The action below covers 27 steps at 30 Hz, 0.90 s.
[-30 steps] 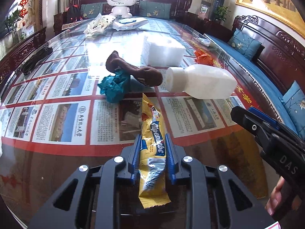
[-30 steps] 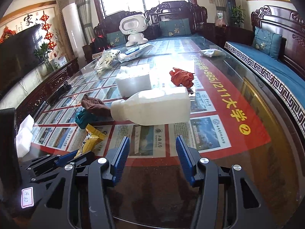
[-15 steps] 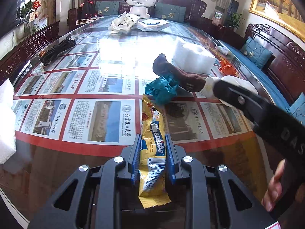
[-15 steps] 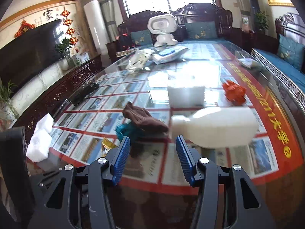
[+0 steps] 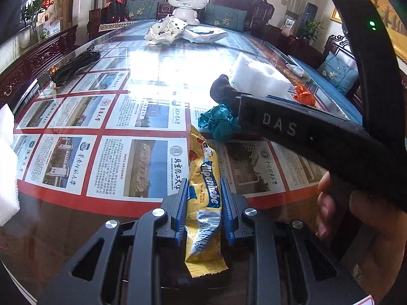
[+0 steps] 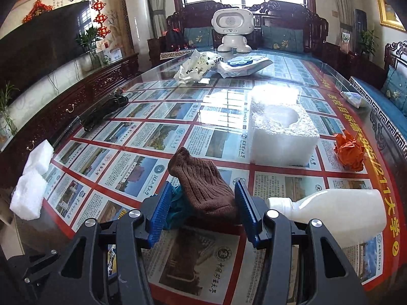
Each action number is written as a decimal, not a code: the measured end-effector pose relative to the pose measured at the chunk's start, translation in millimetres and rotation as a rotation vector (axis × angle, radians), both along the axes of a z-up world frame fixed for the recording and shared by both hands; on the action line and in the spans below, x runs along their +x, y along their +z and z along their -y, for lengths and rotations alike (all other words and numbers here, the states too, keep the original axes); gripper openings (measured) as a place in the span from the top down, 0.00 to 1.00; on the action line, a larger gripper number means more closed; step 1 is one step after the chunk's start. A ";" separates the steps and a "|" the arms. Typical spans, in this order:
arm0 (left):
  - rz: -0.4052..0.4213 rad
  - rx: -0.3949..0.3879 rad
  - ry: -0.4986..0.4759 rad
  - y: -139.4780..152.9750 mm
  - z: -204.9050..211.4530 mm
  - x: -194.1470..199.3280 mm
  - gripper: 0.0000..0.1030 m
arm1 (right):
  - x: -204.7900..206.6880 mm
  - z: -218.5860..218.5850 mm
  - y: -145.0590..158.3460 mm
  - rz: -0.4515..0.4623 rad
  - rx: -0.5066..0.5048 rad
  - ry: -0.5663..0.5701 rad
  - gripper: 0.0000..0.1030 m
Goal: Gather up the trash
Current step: 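Grasp the brown sock with the right tool while the left tool holds the wrapper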
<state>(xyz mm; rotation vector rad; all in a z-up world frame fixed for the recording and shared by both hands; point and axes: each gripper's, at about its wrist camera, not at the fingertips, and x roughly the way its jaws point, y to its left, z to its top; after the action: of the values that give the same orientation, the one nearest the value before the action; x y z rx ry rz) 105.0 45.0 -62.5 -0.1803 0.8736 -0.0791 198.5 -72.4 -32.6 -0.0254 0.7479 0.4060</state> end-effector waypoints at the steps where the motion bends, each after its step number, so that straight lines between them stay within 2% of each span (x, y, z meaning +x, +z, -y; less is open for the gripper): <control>1: -0.001 0.000 -0.001 0.0 0.2 -0.1 0.75 | 1.9 0.4 0.1 -0.004 0.002 0.000 0.52; 3: -0.001 -0.001 -0.003 0.1 0.3 -0.5 0.75 | 4.2 3.3 -0.5 -0.022 0.026 0.007 0.53; 7: -0.002 -0.002 -0.005 0.4 0.1 -0.6 0.75 | 6.9 12.5 -3.2 -0.081 0.113 0.028 0.66; 9: -0.003 -0.002 -0.004 0.5 0.0 -0.6 0.75 | 5.9 15.8 -4.8 -0.099 0.124 0.032 0.80; 11: -0.003 -0.001 -0.006 0.4 0.4 -0.6 0.75 | 2.4 17.6 -4.9 -0.096 0.123 0.041 0.86; 12: -0.003 -0.001 -0.006 0.3 0.9 -0.9 0.75 | 0.6 18.6 -5.3 -0.097 0.113 0.042 0.95; 19: -0.006 0.001 -0.009 0.2 2.6 -2.0 0.75 | -16.0 29.9 -3.9 -0.087 0.153 0.041 0.95; 27: 0.005 0.010 -0.021 6.1 7.9 -11.1 0.75 | -58.9 44.4 21.3 -0.016 0.184 0.054 0.95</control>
<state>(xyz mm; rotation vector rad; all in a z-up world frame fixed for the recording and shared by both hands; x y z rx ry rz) 93.9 37.1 -56.4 -0.1611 0.8708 -0.0949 139.6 -116.8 -11.3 0.1313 0.7243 0.5255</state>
